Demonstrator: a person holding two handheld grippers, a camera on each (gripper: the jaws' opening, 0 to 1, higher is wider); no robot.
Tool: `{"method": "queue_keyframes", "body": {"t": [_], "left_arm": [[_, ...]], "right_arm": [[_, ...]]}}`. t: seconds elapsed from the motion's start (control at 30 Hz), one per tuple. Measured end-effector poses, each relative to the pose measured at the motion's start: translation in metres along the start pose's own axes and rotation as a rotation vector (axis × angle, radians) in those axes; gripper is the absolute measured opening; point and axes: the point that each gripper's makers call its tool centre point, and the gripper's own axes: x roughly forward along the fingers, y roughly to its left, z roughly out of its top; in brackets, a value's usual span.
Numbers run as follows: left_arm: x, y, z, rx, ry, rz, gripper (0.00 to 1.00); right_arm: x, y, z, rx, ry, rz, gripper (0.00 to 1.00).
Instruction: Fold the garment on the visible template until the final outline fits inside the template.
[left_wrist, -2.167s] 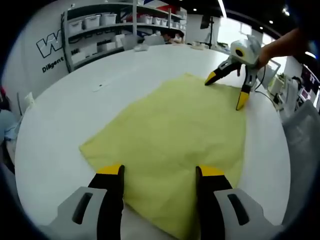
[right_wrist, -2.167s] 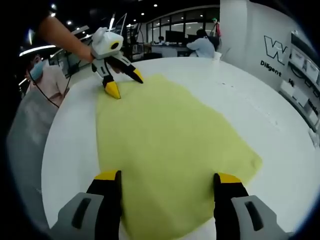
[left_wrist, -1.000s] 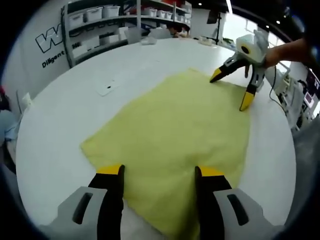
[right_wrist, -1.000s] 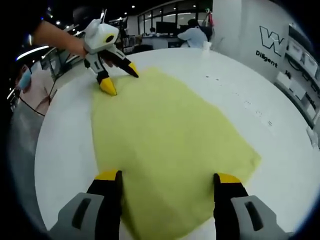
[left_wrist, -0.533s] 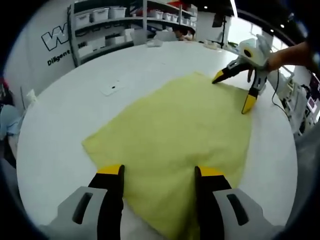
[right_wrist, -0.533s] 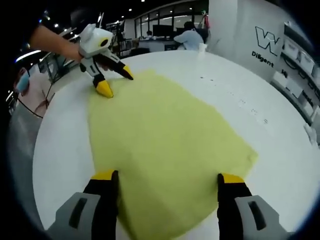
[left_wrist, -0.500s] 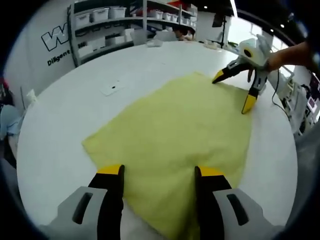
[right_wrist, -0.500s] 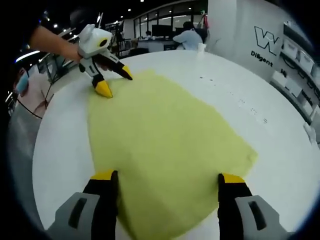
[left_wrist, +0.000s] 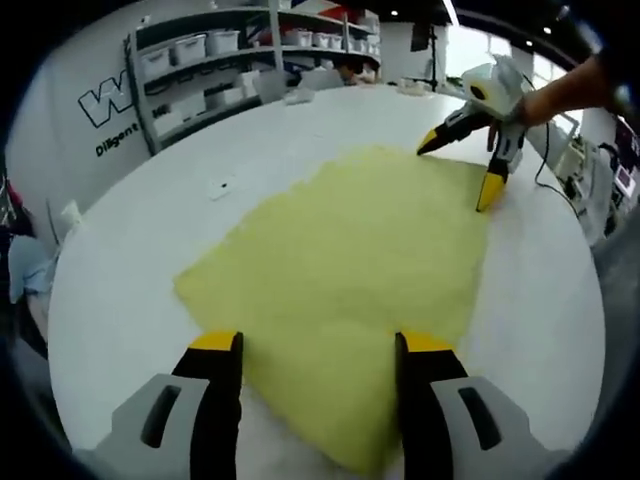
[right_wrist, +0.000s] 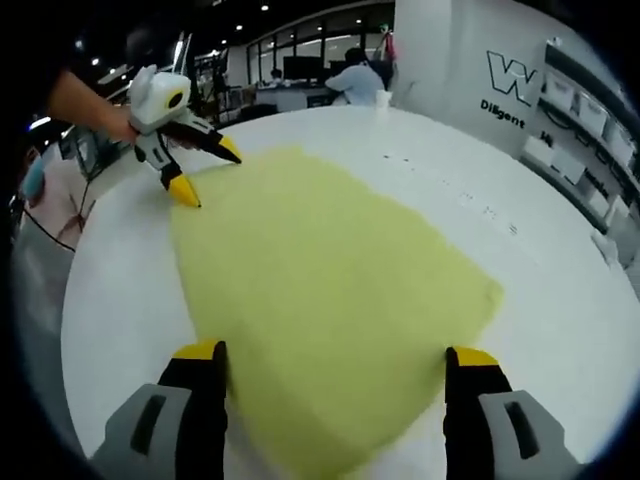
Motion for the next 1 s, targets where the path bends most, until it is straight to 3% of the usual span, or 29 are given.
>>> {"method": "queue_keyframes", "body": {"t": [0.27,0.43,0.47,0.57,0.73,0.87,1.0], "left_arm": [[-0.017,0.004,-0.010,-0.023,-0.011,0.037,0.61],[-0.022,-0.002,-0.004,-0.027,-0.036,0.057,0.61],[-0.021,-0.007,0.003,-0.046,-0.068,0.061,0.63],[-0.015,-0.020,0.008,-0.051,-0.079,0.063,0.67],[-0.012,-0.032,0.001,0.016,-0.055,0.057,0.64],[-0.017,-0.026,-0.008,-0.031,-0.048,0.059,0.66],[-0.023,-0.018,-0.018,-0.104,-0.036,0.075,0.72]], "right_arm": [[-0.008,-0.006,-0.009,0.056,-0.012,-0.033,0.89],[-0.010,-0.007,-0.005,0.061,-0.037,-0.066,0.87],[-0.010,-0.006,-0.003,0.077,-0.046,-0.075,0.87],[-0.006,0.003,0.005,0.142,-0.094,-0.090,0.89],[0.002,0.022,0.002,0.107,-0.070,-0.067,0.90],[-0.002,0.022,-0.003,0.108,-0.064,-0.068,0.89],[-0.012,0.007,-0.016,0.144,-0.050,-0.101,0.88]]}}
